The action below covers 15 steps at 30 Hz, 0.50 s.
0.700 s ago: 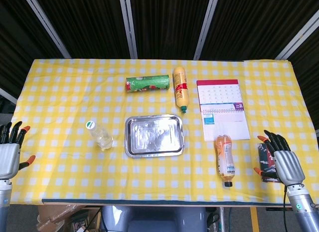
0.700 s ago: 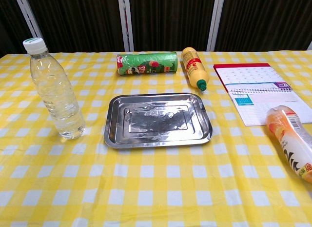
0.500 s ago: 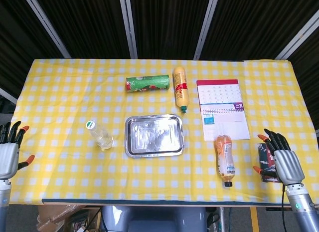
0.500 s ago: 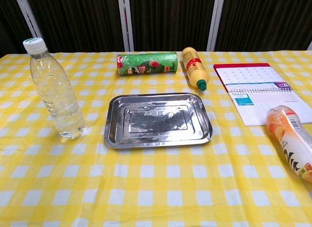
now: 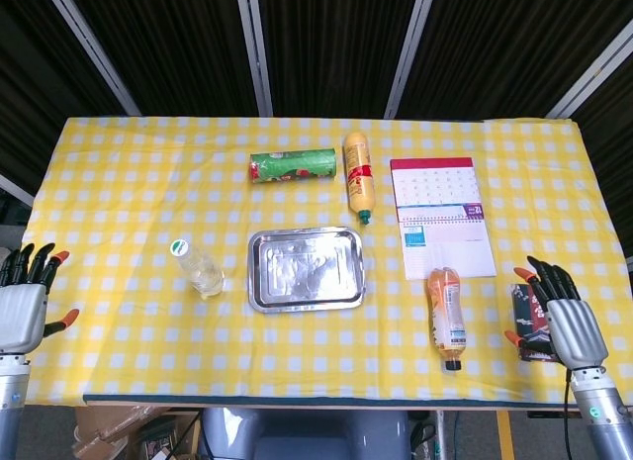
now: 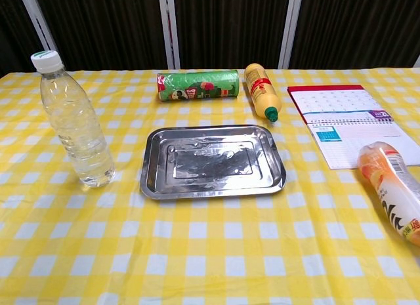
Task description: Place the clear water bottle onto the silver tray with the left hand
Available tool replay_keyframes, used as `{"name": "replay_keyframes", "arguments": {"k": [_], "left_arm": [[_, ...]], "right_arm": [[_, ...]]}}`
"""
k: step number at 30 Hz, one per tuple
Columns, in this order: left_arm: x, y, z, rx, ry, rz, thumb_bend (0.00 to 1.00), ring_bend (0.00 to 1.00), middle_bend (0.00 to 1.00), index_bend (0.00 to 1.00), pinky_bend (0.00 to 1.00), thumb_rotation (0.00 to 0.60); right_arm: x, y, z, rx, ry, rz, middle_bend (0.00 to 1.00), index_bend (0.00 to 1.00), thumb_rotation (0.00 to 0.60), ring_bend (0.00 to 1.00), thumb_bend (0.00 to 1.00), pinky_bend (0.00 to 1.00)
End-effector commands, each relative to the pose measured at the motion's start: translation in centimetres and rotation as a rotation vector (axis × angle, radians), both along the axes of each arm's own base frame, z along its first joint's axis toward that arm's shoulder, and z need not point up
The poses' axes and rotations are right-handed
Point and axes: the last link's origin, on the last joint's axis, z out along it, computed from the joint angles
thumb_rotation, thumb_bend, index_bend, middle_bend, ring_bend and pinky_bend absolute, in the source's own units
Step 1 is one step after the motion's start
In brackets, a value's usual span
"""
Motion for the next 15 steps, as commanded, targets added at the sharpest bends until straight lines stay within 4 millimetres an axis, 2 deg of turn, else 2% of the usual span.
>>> {"name": "replay_keyframes", "arguments": {"k": [1, 5, 11, 15], "left_arm": [[0.6, 0.2, -0.5, -0.009, -0.107, -0.025, 0.15, 0.00, 0.13, 0.17, 0.00, 0.600], [1.5, 0.5, -2.0, -0.076, -0.348, -0.051, 0.13, 0.00, 0.08, 0.17, 0.00, 0.600], [3.0, 2.0, -5.6, -0.295, -0.827, 0.012, 0.08, 0.00, 0.07, 0.15, 0.00, 0.600], [3.5, 3.3, -7.3, -0.370, -0.944, 0.040, 0.08, 0.00, 0.07, 0.15, 0.00, 0.600]], "right_arm": [[0.0, 0.2, 0.1, 0.007, 0.005, -0.005, 0.04, 0.17, 0.600, 0.00, 0.16, 0.00], [-0.1, 0.3, 0.3, 0.013, -0.004, -0.015, 0.04, 0.17, 0.600, 0.00, 0.16, 0.00], [-0.1, 0.4, 0.4, 0.033, -0.003, -0.021, 0.04, 0.17, 0.600, 0.00, 0.16, 0.00], [-0.1, 0.4, 0.4, 0.038, 0.000, -0.023, 0.04, 0.17, 0.600, 0.00, 0.16, 0.00]]}}
